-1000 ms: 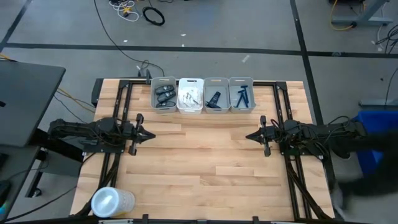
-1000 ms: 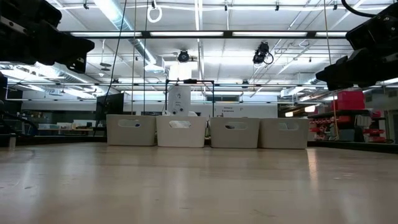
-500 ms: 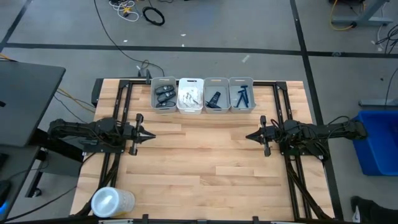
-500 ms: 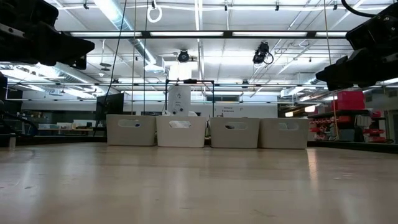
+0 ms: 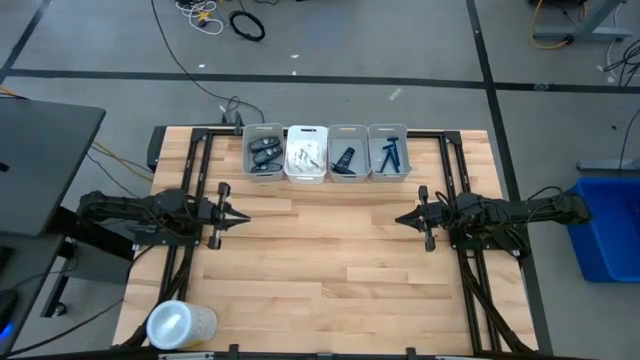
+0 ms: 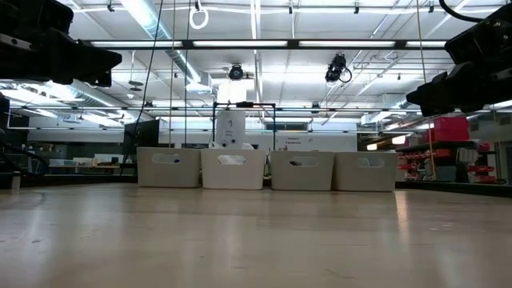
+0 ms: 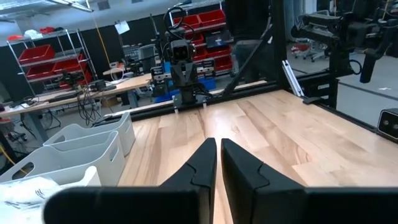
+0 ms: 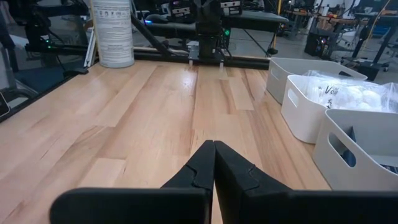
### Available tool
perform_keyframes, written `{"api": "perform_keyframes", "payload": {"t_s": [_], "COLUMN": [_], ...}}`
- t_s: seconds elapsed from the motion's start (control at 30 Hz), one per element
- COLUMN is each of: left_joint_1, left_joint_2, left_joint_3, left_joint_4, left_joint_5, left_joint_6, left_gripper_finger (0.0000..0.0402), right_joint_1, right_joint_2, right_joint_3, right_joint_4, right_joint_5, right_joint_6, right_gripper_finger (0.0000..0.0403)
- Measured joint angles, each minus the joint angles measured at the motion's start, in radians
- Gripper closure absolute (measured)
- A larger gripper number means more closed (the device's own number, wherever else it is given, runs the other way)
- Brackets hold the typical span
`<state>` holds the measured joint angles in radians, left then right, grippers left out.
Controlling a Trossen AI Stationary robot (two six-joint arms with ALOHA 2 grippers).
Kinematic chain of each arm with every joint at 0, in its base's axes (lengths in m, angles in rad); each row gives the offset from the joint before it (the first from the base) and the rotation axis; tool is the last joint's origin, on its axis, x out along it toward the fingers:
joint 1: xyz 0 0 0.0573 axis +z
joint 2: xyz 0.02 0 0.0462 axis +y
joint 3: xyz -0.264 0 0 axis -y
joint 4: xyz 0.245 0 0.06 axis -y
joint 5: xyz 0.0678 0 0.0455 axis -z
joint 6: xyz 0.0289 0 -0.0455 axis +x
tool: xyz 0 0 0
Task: Pick & Place Travel size toiletries
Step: Return to Home Position
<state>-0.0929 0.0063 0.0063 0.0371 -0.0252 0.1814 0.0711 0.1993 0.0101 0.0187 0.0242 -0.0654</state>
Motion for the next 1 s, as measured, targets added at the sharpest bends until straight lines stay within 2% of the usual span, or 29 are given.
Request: {"api": "perform_keyframes", "payload": {"t_s": [1.0], "left_joint_1": [0.0], "left_joint_2": [0.0], "left_joint_3": [0.0], "left_joint_4": [0.027], "left_joint_5": [0.0], "left_joint_6": [-0.001], "left_gripper_finger": [0.0369], "right_joint_1": [0.0], "right_joint_2": [0.0], "right_joint_3": [0.0], "right_joint_4": [0.0], "right_joint_5": [0.0], "right_joint_6": [0.0], "right_gripper_finger": [0.0389]}}
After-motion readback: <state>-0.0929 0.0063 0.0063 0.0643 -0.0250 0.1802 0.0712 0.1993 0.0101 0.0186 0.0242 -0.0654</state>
